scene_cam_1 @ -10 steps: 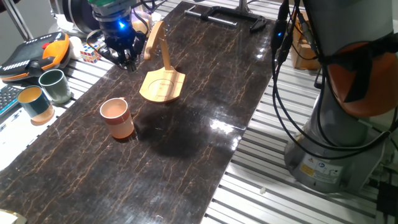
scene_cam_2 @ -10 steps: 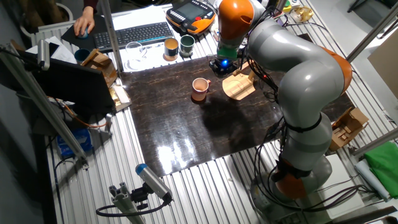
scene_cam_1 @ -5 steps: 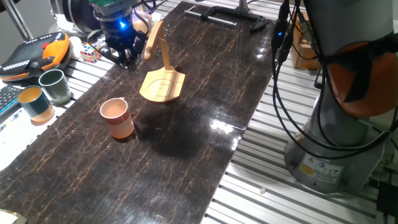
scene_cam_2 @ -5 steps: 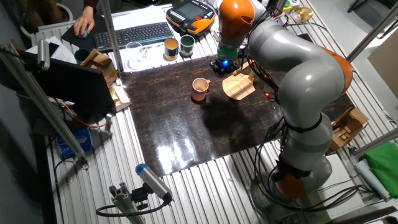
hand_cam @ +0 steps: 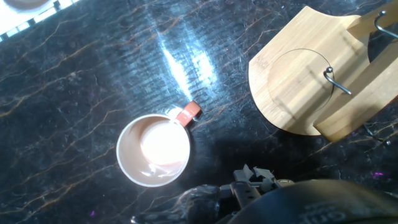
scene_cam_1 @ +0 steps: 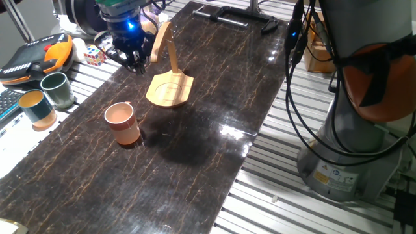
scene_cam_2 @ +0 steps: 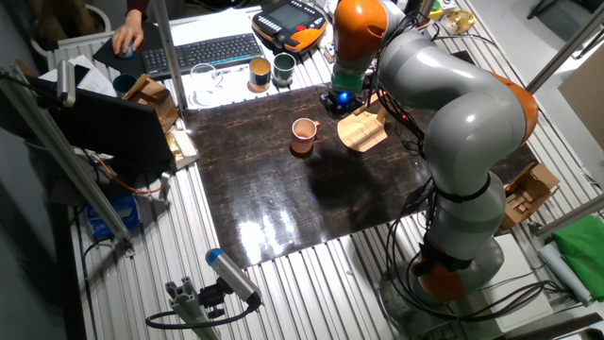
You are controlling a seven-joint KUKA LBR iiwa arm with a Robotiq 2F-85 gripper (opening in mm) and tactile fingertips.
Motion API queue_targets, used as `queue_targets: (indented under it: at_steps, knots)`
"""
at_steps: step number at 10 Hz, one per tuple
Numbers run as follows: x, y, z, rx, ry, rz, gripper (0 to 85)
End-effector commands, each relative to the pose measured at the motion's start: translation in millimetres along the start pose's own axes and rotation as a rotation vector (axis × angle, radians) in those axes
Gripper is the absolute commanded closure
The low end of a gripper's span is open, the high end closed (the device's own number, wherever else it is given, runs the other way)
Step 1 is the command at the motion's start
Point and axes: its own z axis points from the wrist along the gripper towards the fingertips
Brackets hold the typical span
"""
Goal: Take the cup off the cup rack
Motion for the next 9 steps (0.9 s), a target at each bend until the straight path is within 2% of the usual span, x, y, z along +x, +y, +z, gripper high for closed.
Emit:
queue_targets:
  at_steps: [1,9]
  knots:
    - [0.2,0.2,0.0,-0.001,0.001,0.000,84.3]
    - [2.7,-1.8,0.8,-0.002,0.003,-0.009,84.3]
